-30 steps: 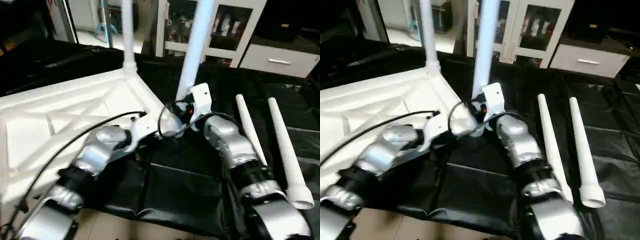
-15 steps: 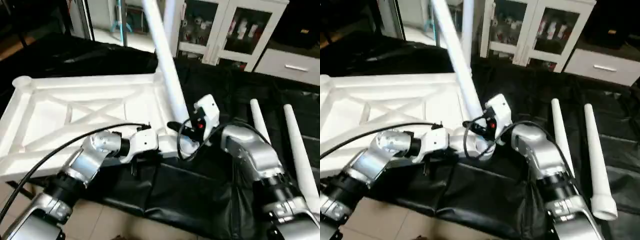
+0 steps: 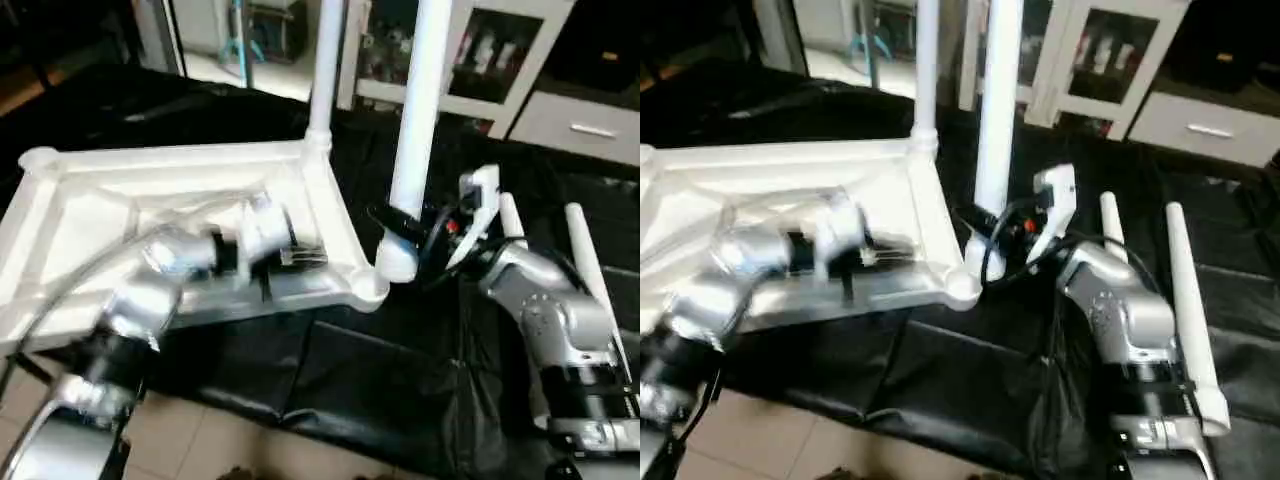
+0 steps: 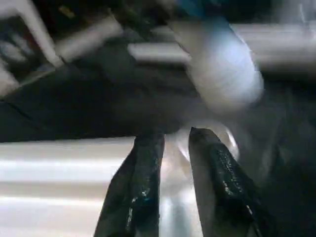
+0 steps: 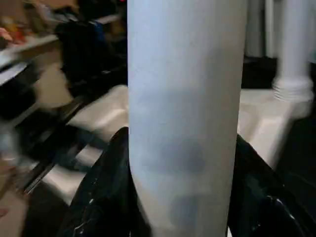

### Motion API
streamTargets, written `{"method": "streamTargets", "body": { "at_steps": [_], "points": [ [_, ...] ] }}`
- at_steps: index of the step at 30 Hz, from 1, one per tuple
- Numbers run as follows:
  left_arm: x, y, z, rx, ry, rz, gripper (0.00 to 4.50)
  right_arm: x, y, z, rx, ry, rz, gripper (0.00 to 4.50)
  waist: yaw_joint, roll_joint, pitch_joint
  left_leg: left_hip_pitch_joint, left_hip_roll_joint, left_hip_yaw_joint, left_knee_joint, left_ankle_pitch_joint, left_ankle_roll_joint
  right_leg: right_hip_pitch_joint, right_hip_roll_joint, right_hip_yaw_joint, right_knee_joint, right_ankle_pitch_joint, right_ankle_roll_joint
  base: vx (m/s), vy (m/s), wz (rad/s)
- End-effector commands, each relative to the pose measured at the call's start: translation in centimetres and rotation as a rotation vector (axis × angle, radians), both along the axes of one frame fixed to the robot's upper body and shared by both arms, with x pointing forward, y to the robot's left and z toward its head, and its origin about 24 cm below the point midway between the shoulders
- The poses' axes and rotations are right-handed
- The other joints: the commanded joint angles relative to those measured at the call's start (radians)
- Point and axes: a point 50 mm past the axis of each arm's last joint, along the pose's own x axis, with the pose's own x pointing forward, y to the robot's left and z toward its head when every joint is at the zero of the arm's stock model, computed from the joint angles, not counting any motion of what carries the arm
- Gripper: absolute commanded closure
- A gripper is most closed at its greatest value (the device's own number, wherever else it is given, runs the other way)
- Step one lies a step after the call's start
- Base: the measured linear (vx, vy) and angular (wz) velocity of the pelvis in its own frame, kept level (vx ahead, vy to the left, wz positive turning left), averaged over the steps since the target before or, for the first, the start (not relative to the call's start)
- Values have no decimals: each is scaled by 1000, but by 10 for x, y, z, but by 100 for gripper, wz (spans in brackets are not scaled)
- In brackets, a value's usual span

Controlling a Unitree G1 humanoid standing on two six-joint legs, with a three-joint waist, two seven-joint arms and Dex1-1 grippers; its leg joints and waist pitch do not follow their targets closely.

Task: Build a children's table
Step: Insert table leg to table base

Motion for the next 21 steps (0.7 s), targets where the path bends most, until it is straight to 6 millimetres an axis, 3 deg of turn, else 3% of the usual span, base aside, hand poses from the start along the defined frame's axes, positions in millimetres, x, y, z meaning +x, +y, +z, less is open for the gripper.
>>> {"method": "streamTargets", "body": {
  "at_steps": [1, 4, 7, 11, 15, 18, 21],
  "points": [
    [16, 9, 32, -206, -15, 121, 307, -8, -1, 11, 24, -32, 68, 265, 2, -2, -64, 16, 94, -38, -74, -110, 26, 57, -86, 58, -48, -80, -295, 0, 0, 0],
    [17, 5, 50, -354, 13, 100, 274, -13, 1, 11, 19, -29, 112, 265, 8, 3, -63, 16, 97, -43, -74, -109, 18, 56, -90, 57, -47, -88, -291, 0, 0, 0],
    [11, -18, 68, -495, 80, -17, 261, -19, 9, 10, -18, -33, 183, 265, 12, 0, -64, 14, 96, -40, -70, -88, 12, 58, -91, 57, -42, -65, -304, 0, 0, 0],
    [9, -40, 68, -536, 168, -86, 221, -25, 20, 10, -54, -47, 254, 265, 19, -2, -63, 9, 94, -41, -67, -74, 38, 61, -93, 59, -48, -84, -284, 0, 0, 0],
    [4, -53, 70, -565, 232, -153, 196, -29, 27, 8, -93, -57, 289, 265, 19, 5, -63, 9, 93, -45, -68, -92, 27, 61, -92, 58, -54, -141, -259, 0, 0, 0],
    [-2, -57, 76, -631, 284, -214, 166, -29, 29, 6, -109, -59, 290, 265, 18, 4, -66, 11, 95, -46, -67, -80, 18, 62, -89, 57, -46, -101, -267, 0, 0, 0],
    [-6, -55, 83, -699, 321, -264, 141, -25, 28, 7, -101, -64, 248, 265, 19, 5, -67, 9, 92, -43, -64, -63, 31, 62, -87, 56, -42, -44, -296, 0, 0, 0]
  ]
}}
